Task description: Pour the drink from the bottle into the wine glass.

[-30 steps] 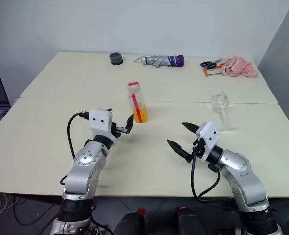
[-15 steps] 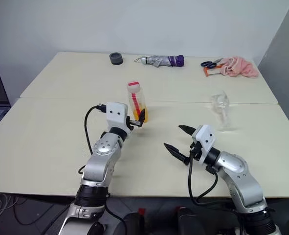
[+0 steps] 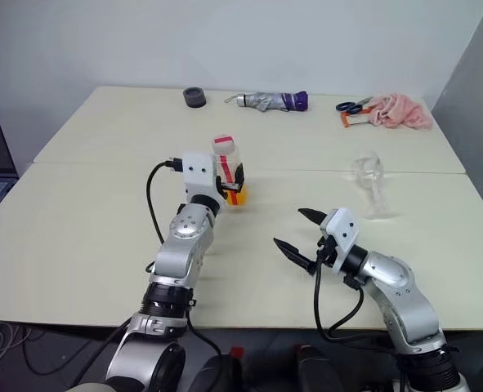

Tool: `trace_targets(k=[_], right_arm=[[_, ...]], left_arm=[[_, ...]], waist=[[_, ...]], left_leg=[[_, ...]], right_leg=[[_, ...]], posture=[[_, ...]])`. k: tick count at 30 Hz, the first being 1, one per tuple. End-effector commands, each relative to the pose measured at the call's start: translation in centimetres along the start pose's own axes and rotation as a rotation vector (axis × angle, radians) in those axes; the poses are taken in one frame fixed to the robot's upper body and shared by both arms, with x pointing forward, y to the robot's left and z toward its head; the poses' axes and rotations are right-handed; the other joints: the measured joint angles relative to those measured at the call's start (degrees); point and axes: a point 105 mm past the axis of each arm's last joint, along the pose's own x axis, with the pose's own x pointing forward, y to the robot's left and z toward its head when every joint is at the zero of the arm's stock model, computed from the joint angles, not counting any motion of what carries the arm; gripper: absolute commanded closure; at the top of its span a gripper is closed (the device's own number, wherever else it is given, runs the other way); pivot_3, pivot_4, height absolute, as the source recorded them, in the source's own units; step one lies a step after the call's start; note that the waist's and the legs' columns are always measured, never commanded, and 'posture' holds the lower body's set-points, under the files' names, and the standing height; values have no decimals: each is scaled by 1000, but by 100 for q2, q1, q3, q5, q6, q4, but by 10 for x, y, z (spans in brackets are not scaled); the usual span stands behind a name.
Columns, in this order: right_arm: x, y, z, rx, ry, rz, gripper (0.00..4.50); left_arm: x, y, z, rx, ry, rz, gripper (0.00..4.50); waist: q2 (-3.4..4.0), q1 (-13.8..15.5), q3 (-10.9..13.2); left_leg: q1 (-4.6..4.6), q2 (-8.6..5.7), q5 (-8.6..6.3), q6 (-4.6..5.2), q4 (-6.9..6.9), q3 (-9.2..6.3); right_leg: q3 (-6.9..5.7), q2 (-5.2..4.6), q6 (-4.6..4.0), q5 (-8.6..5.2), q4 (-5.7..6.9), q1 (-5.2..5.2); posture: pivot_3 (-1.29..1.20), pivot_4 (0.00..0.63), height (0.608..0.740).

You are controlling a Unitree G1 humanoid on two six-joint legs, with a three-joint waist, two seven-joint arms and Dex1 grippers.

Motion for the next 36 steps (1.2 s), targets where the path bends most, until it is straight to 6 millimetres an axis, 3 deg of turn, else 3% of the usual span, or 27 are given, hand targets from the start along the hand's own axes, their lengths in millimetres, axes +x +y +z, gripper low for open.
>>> trace_targets(k=[1, 13, 20, 33, 36], right_arm=[[2, 0, 11, -30, -43, 11, 0], [3, 0, 11, -26, -56, 5, 0], [5, 0, 25, -42, -136, 16, 0], [8, 1, 22, -57, -115, 30, 0], [8, 1, 22, -57, -114, 28, 0]], left_arm=[[6, -3, 17, -6, -60, 0, 25], [12, -8, 19, -61, -55, -6, 25], [14, -10, 22, -71, -57, -10, 25], [15, -13, 19, -64, -34, -23, 25], [16, -14, 19, -61, -33, -31, 582]], waist=[[0, 0, 0], [0, 0, 0], [0, -1, 0], [0, 1, 0], [0, 1, 0]], left_leg=[[0, 0, 0, 0, 0, 0], [-1, -1, 0, 0, 0, 0], [0, -1, 0, 0, 0, 0], [-2, -2, 0, 0, 0, -2], [-2, -2, 0, 0, 0, -2]], right_leg=[[0, 0, 0, 0, 0, 0], [0, 0, 0, 0, 0, 0], [0, 0, 0, 0, 0, 0], [-2, -2, 0, 0, 0, -1], [-2, -2, 0, 0, 0, 0]], posture=[[0, 150, 740], [0, 150, 740], [0, 150, 740], [0, 150, 740], [0, 150, 740]])
